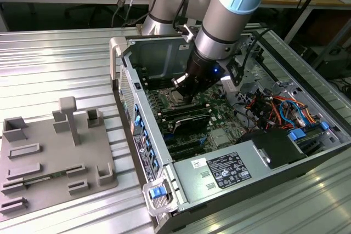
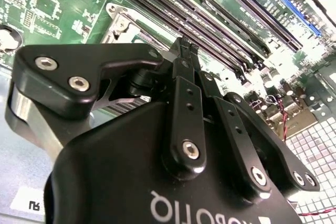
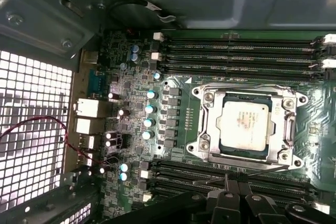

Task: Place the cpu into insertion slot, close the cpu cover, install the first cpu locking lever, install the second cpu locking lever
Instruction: 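Install the second cpu locking lever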

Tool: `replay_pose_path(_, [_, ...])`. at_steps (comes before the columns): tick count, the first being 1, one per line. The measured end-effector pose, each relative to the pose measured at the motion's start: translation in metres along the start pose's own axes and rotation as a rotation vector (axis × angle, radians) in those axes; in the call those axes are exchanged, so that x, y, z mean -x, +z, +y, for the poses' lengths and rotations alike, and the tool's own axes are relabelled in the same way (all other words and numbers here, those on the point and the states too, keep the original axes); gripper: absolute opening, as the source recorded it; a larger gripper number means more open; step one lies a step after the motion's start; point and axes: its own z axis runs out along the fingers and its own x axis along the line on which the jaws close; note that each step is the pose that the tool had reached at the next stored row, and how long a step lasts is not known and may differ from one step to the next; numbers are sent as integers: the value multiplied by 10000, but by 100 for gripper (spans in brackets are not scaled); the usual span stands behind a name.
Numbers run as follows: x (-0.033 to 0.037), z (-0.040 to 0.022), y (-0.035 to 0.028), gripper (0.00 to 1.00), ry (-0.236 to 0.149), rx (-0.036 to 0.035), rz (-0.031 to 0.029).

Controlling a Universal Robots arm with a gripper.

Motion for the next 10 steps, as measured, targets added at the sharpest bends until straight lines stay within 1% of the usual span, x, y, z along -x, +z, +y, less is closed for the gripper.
replay_pose_path(6, [-98, 7, 21, 11, 2, 0, 23])
replay_pose_path(10, [-205, 17, 54, 11, 3, 2, 37])
